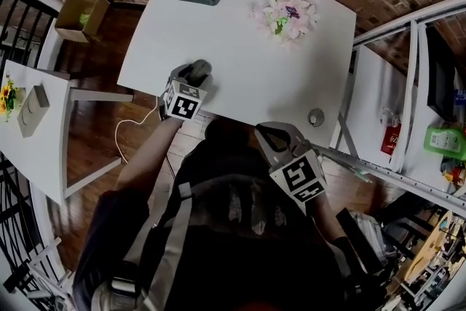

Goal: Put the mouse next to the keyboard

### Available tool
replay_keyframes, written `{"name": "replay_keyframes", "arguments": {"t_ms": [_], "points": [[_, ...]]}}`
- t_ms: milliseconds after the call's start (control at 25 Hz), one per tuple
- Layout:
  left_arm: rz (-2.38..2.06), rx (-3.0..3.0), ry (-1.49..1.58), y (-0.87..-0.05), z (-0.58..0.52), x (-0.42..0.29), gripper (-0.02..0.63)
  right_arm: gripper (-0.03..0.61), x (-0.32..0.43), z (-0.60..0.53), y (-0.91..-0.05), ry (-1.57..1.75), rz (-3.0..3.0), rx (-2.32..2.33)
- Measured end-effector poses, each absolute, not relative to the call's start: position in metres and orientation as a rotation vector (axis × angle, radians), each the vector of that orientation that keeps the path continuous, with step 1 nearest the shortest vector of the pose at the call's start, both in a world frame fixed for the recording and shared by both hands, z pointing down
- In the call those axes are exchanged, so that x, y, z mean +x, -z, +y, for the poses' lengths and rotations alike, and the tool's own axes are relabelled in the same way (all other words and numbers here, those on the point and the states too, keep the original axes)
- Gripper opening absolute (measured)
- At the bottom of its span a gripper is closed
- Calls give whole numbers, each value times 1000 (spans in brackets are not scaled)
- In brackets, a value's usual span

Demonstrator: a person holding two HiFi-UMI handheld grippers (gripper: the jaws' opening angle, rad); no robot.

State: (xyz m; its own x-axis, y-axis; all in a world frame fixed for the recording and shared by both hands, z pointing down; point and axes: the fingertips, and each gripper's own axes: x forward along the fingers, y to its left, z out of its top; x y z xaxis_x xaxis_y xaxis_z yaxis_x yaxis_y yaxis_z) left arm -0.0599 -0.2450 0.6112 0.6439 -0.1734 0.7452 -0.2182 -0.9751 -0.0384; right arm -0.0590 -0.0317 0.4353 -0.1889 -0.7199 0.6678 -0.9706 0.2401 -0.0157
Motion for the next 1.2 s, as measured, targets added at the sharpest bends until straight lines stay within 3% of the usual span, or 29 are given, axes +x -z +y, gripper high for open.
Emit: {"name": "replay_keyframes", "arguments": {"t_ms": [600, 1200], "points": [[-551, 2654, -1364, -616, -273, -97, 250, 6, -43, 22, -445, -637, -2120, 1514], [-472, 2695, -1294, -611, -301, -113, 251, 5, -75, -50, -444, -692, -2066, 1526]]}}
